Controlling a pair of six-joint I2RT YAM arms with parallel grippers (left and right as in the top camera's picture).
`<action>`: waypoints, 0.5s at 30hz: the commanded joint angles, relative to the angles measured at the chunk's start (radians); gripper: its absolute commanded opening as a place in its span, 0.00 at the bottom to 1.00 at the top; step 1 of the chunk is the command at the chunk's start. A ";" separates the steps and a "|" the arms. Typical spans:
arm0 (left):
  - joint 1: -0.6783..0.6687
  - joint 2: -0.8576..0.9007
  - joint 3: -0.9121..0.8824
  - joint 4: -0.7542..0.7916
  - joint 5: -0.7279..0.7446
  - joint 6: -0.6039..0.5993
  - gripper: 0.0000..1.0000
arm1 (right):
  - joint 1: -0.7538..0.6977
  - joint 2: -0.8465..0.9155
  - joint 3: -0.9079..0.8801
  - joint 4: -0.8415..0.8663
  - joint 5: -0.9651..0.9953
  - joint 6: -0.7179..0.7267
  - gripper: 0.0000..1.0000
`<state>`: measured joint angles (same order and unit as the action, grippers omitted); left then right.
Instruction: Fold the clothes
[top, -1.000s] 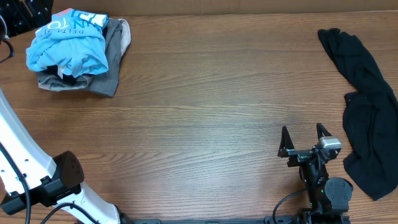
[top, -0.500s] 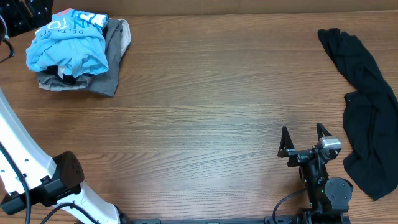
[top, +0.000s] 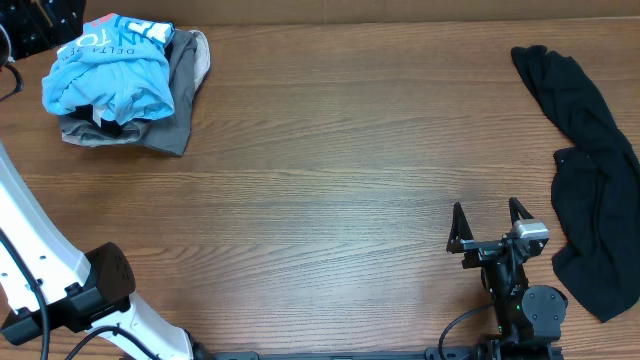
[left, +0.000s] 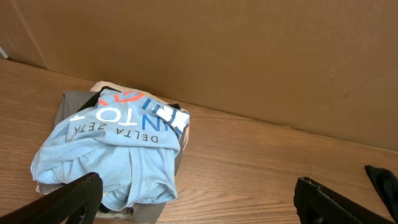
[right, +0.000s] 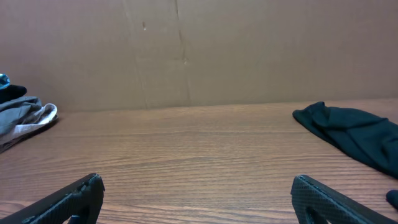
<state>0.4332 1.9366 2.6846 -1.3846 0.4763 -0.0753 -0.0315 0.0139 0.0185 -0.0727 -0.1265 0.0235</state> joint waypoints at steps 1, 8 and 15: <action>-0.002 0.005 0.010 0.001 0.011 -0.007 1.00 | -0.003 -0.011 -0.011 0.003 -0.001 0.002 1.00; -0.005 0.005 0.010 0.001 0.006 -0.007 1.00 | -0.003 -0.011 -0.011 0.003 -0.001 0.002 1.00; -0.092 -0.080 -0.058 0.001 -0.020 -0.006 1.00 | -0.003 -0.011 -0.011 0.003 -0.001 0.002 1.00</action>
<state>0.3996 1.9312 2.6743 -1.3834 0.4641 -0.0753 -0.0315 0.0139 0.0185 -0.0723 -0.1261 0.0231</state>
